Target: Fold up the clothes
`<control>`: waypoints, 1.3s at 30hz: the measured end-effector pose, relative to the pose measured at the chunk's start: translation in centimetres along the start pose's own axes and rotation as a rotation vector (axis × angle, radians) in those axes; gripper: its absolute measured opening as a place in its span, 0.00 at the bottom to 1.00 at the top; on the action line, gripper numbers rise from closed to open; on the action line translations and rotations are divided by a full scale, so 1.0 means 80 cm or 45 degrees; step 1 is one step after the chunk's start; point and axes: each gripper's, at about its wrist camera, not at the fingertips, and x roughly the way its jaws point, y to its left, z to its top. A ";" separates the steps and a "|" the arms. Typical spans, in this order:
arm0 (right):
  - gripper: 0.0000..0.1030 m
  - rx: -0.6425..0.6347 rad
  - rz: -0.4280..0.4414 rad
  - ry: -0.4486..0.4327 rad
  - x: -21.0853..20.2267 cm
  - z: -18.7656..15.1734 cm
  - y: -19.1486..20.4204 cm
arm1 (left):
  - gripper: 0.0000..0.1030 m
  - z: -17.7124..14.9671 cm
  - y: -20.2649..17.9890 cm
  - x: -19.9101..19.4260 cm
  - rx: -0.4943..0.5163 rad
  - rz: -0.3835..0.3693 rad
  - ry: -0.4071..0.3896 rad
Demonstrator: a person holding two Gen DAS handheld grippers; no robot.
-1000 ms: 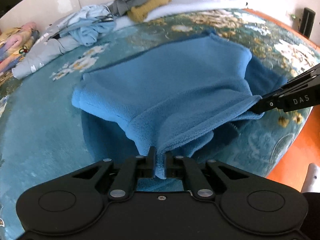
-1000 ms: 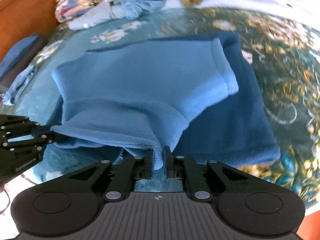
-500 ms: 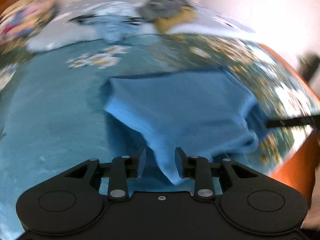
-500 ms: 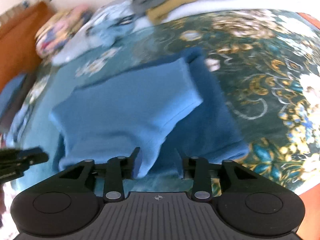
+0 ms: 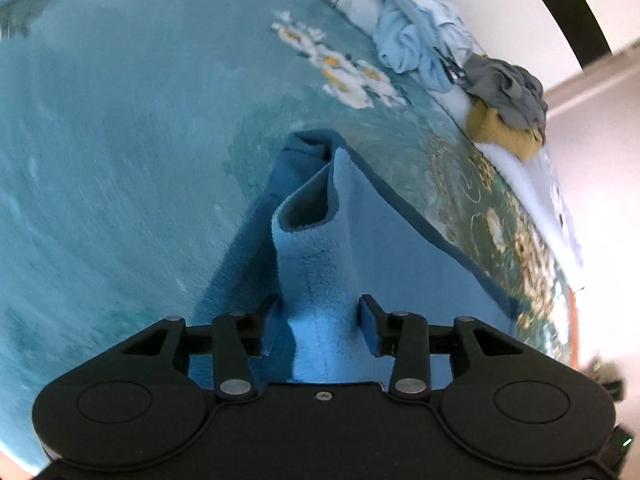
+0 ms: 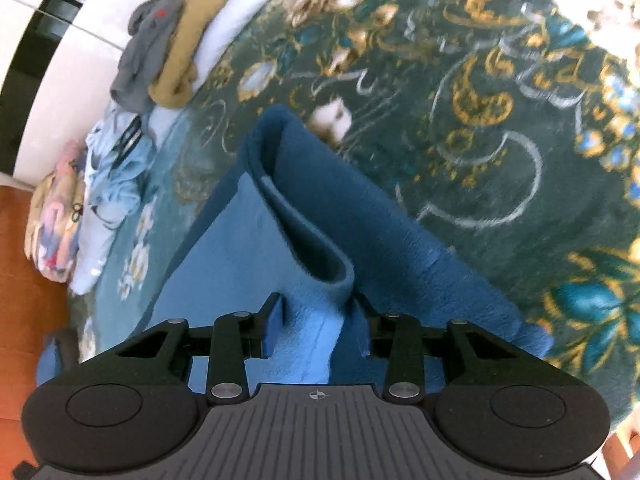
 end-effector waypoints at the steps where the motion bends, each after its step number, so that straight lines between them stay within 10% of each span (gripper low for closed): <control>1: 0.33 0.009 0.015 0.010 0.002 0.000 0.002 | 0.36 0.001 0.003 0.003 -0.040 -0.008 0.000; 7: 0.16 -0.046 -0.034 -0.016 0.000 0.005 0.023 | 0.10 -0.001 -0.002 0.000 -0.141 -0.036 -0.034; 14: 0.12 -0.154 -0.008 -0.137 -0.039 0.021 0.043 | 0.09 -0.012 -0.032 -0.017 -0.064 -0.077 -0.035; 23: 0.15 -0.227 -0.139 -0.029 0.008 0.015 0.029 | 0.18 -0.009 0.004 0.022 -0.063 0.045 0.005; 30: 0.18 -0.211 -0.063 -0.021 -0.011 0.019 0.028 | 0.24 0.003 -0.004 -0.011 -0.041 -0.046 0.085; 33: 0.24 -0.227 -0.040 0.040 -0.022 0.010 0.025 | 0.41 0.011 -0.012 -0.038 0.079 -0.048 0.060; 39: 0.34 -0.274 -0.021 0.198 -0.036 -0.015 0.018 | 0.46 0.011 -0.017 -0.043 0.236 -0.023 0.126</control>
